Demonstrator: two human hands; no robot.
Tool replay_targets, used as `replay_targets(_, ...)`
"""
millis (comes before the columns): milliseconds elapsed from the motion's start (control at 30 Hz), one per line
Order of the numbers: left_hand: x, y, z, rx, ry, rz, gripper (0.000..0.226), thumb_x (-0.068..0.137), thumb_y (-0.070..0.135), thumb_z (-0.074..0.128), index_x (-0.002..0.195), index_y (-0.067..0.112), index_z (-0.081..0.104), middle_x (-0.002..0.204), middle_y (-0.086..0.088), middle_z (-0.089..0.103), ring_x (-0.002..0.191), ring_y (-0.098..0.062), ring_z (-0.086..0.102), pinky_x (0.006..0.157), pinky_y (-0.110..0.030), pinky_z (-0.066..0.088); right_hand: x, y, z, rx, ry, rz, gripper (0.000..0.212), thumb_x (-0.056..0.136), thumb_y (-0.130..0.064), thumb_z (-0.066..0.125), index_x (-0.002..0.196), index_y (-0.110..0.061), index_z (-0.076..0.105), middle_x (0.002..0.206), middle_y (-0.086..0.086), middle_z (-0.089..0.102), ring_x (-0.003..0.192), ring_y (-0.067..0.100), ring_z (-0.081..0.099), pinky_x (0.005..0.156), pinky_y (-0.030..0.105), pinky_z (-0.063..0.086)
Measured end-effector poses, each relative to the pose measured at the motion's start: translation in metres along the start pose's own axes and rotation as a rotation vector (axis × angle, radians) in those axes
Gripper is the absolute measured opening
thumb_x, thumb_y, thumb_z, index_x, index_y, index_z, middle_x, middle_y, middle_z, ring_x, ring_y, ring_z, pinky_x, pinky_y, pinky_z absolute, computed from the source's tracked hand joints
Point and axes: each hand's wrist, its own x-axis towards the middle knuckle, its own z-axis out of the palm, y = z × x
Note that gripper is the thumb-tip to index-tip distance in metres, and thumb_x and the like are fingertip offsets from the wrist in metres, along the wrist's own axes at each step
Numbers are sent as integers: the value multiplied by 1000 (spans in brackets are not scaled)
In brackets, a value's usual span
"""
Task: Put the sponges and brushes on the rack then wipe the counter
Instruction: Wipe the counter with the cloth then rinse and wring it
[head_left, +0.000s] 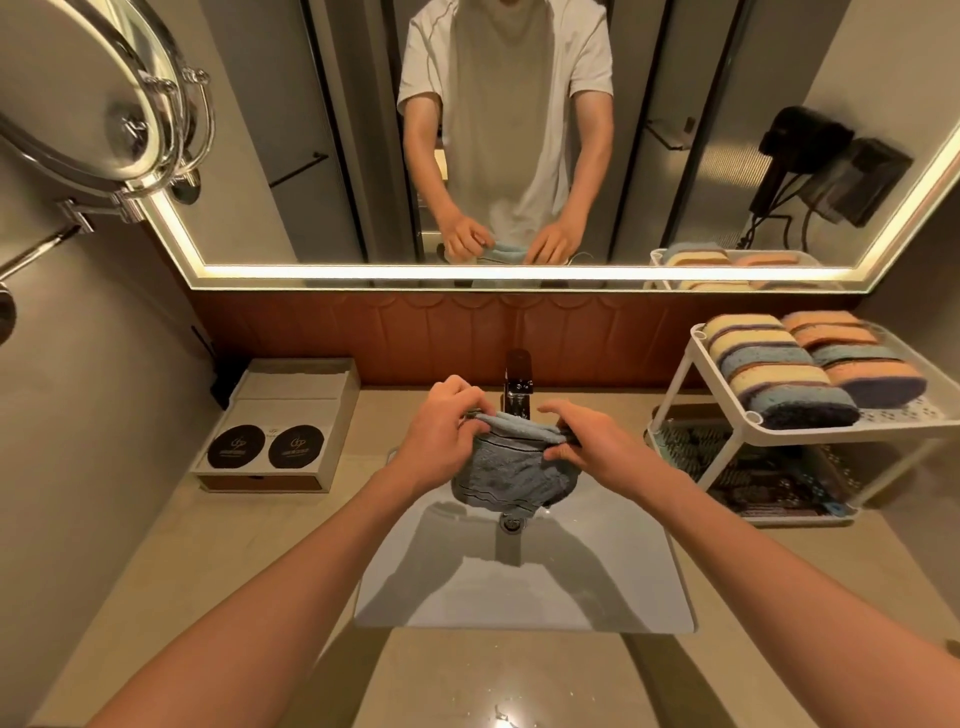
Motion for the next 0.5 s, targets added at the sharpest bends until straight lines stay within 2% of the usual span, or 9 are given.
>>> replay_targets(33,1,0,1,-64,14,-76,19,91,7,66,87,25,64,101,2,55,99,-15,50,86,-28,43,2,0,0,-21,-16,-25,39,92,-24,71,128,-22,56,114,-9,56,109,14,53,91,33,45)
replay_targets(100,0,-2,3,-188,1,-224,26,90,2,66,82,26,61,101,-3,57,96,-23,56,88,-38,50,7,1,4,-85,-33,-66,19,92,-20,69,107,-26,59,103,-9,54,105,19,55,81,29,38)
replay_targets(167,-2,-2,2,-235,-7,-259,30,90,-2,64,81,26,60,99,-5,58,93,-25,59,85,-45,53,11,0,7,-96,-13,-63,16,91,-15,69,96,-25,58,95,-8,49,99,20,53,76,27,33)
replay_targets(233,-4,2,0,-264,6,-248,30,90,-4,62,85,26,61,99,-4,59,90,-19,59,81,-36,52,11,-4,7,-36,0,-21,19,90,-14,69,89,-26,55,93,-9,48,93,17,50,75,26,34)
replay_targets(300,-1,7,-2,-372,44,-300,29,91,-5,62,93,23,64,96,0,61,84,-11,59,75,-23,50,12,-10,8,76,-27,54,21,88,-13,67,86,-27,52,95,-5,52,90,21,52,72,29,41)
replay_targets(367,4,16,-2,-457,89,-342,27,91,-5,63,97,21,66,93,2,63,80,-7,58,69,-17,49,13,-18,9,215,-75,149,16,85,-13,65,94,-21,54,100,7,61,89,33,61,72,42,54)
replay_targets(400,6,19,-2,-476,102,-343,27,91,-5,63,98,20,66,93,3,64,80,-6,59,68,-16,48,14,-22,12,266,-100,176,21,85,-17,65,101,-20,53,101,10,64,89,33,65,72,47,58)
replay_targets(433,8,22,-2,-477,103,-325,26,90,-5,64,97,20,66,93,4,65,80,-5,60,69,-16,49,15,-26,14,287,-124,176,27,86,-23,67,109,-22,53,104,9,65,91,30,67,73,47,60)
replay_targets(500,8,28,-2,-455,80,-269,26,89,-7,64,98,18,66,93,6,66,79,-1,60,73,-18,52,15,-34,19,296,-152,102,39,91,-37,68,124,-28,52,110,-3,65,98,16,66,81,39,59)
